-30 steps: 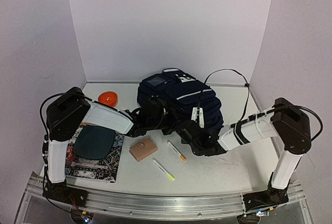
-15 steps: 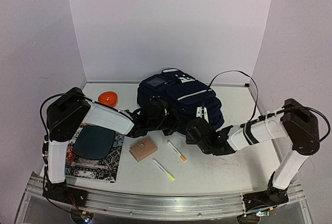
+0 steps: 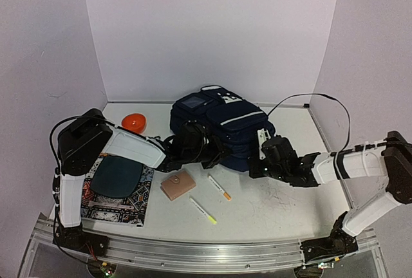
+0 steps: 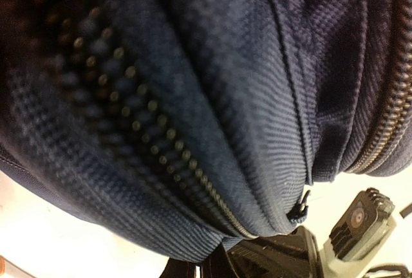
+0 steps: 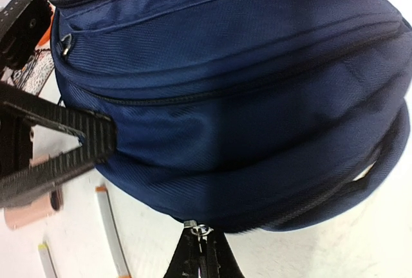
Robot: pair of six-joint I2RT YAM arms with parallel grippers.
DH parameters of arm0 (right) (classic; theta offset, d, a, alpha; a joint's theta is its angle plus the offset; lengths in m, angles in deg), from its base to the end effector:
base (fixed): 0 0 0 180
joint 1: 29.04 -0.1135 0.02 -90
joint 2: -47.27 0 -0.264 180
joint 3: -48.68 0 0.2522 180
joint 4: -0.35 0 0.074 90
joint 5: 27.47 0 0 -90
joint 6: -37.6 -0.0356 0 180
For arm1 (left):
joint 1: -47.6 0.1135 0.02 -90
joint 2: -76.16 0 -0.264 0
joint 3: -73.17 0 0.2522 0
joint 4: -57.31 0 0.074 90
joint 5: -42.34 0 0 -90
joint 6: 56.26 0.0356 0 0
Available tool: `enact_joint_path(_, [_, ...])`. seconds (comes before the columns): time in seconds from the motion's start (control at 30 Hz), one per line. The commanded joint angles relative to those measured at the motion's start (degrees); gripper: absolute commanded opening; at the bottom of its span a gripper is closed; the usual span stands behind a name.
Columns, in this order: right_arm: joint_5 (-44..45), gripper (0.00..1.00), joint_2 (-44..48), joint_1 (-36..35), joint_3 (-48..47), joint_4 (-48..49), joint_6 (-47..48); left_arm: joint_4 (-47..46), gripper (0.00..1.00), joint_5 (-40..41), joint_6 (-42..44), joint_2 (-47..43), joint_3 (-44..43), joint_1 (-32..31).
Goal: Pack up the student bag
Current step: Zip the student bag into the largest pocket of the bag.
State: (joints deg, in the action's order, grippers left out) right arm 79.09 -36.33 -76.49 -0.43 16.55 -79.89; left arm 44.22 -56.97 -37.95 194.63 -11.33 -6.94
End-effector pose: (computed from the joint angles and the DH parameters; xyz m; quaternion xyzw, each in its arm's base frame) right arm 0.2111 0.2150 0.1991 -0.0559 0.8045 0.2600 0.5310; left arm 0.2604 -0.3756 0.1658 -0.0769 0.8185 -0.5345 0.1961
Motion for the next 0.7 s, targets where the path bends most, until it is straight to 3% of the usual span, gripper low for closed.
enact_joint_path(0.0, [-0.91,0.0,6.16,4.28,2.77,-8.31,4.48,1.38,0.0,2.32,3.64,-1.51,1.63,2.94])
enact_joint_path(0.33, [-7.39,0.0,14.53,14.51,3.17,-15.62,8.58,8.32,0.0,2.37,11.79,-3.8,4.84,6.22])
enact_joint_path(0.67, [-12.91,0.0,11.71,21.04,-3.4,-24.34,8.59,28.68,0.0,8.29,28.16,-7.61,1.67,9.14])
